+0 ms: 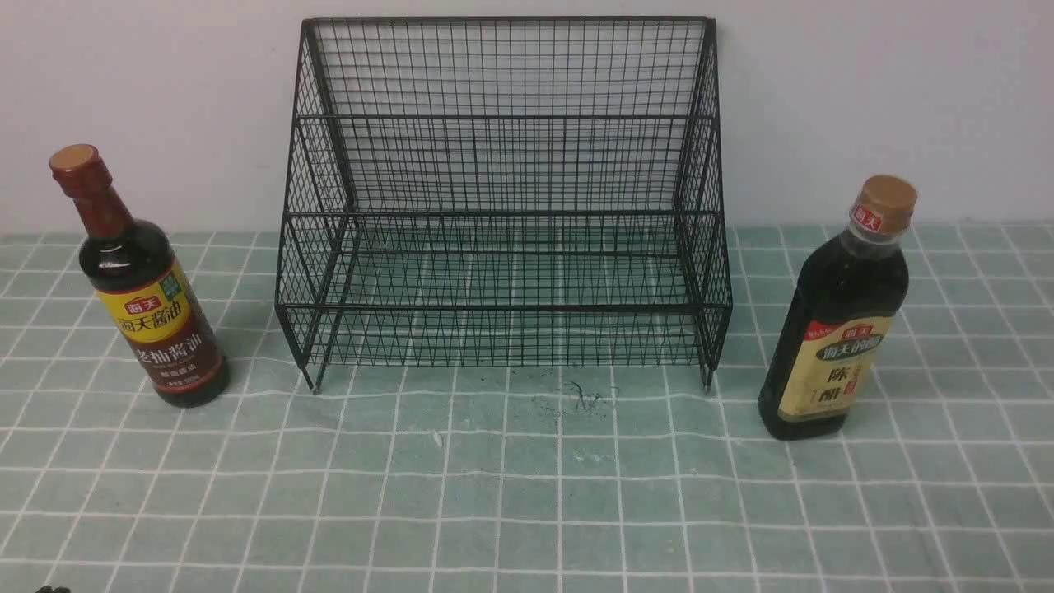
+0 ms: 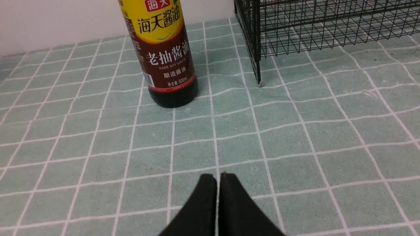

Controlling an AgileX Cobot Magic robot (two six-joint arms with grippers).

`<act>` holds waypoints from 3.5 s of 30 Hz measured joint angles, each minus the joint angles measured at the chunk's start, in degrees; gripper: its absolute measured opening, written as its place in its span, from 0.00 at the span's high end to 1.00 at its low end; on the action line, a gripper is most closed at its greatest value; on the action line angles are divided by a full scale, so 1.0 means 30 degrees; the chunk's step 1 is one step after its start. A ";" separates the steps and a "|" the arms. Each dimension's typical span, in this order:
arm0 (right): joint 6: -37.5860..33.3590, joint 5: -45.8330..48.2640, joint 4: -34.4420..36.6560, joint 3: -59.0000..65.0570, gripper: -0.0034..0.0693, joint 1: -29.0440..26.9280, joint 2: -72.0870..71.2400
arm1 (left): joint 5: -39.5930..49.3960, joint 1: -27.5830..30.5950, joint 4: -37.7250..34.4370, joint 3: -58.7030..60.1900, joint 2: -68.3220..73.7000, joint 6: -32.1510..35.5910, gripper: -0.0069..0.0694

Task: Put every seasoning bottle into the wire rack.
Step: Use the right arm to grab the condiment bottle closest to it

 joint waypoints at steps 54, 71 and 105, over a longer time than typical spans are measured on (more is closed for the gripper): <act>0.3037 -0.4935 0.4053 -0.5170 0.97 0.0018 0.1689 | 0.0000 0.0000 0.0000 0.0000 0.0000 0.0000 0.92; -0.5459 1.0841 0.5424 -2.1764 0.84 0.0060 2.0373 | 0.0000 0.0000 0.0000 0.0000 0.0000 0.0000 0.92; -0.6849 0.8166 0.3619 -2.4882 0.49 0.4424 2.9384 | 0.0000 0.0000 0.0000 0.0000 0.0000 0.0000 0.92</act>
